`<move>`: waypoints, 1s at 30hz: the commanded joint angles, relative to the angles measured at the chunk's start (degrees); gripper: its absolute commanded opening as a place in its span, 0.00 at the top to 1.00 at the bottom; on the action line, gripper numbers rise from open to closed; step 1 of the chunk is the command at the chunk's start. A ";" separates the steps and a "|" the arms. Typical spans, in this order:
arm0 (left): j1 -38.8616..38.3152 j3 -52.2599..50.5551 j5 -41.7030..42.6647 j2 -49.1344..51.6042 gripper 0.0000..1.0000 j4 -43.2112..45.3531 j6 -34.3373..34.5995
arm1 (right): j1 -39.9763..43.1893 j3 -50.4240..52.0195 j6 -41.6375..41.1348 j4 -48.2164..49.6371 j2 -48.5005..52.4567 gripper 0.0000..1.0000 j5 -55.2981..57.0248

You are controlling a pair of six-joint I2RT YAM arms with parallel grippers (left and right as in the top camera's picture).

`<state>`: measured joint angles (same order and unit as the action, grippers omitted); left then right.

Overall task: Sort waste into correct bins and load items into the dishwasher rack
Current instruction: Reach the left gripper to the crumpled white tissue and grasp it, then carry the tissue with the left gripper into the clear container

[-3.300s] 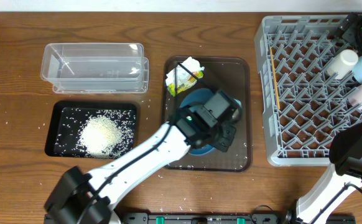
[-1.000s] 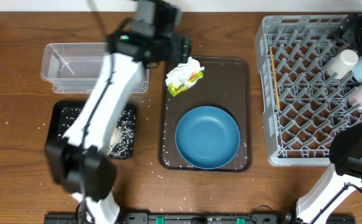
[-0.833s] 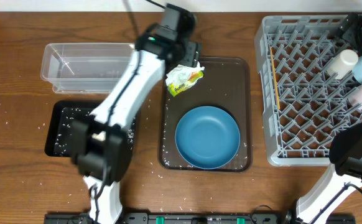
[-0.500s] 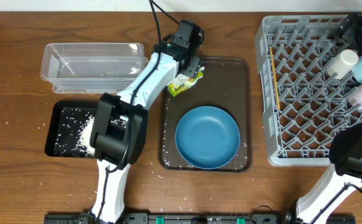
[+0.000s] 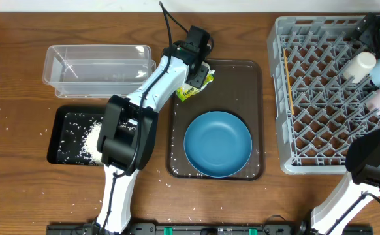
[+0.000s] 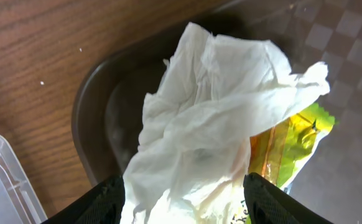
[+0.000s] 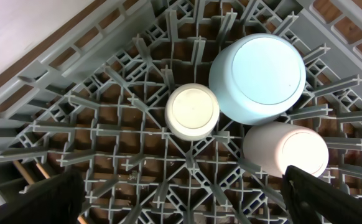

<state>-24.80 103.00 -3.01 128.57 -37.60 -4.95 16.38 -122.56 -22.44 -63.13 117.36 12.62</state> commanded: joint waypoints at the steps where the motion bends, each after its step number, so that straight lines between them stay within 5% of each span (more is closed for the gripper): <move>1: 0.24 -1.81 -0.68 0.68 0.39 -0.48 -0.61 | -0.17 -0.44 -0.90 0.02 -0.24 0.01 0.42; 8: 0.24 -3.17 -0.68 0.68 0.51 -0.48 -0.59 | -0.17 -0.44 -0.90 0.02 -0.22 0.01 0.42; 17: 0.22 -3.02 -0.70 0.22 0.93 -0.94 0.79 | -0.17 -0.44 -0.90 0.02 -0.22 0.01 0.42; 30: 0.35 -3.02 -0.28 -11.26 0.94 -5.40 11.76 | -0.17 -0.44 -0.90 0.02 -0.22 0.01 0.42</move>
<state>-24.77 99.77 -3.18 122.83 -42.50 3.01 16.38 -122.56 -22.44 -63.13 117.36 12.62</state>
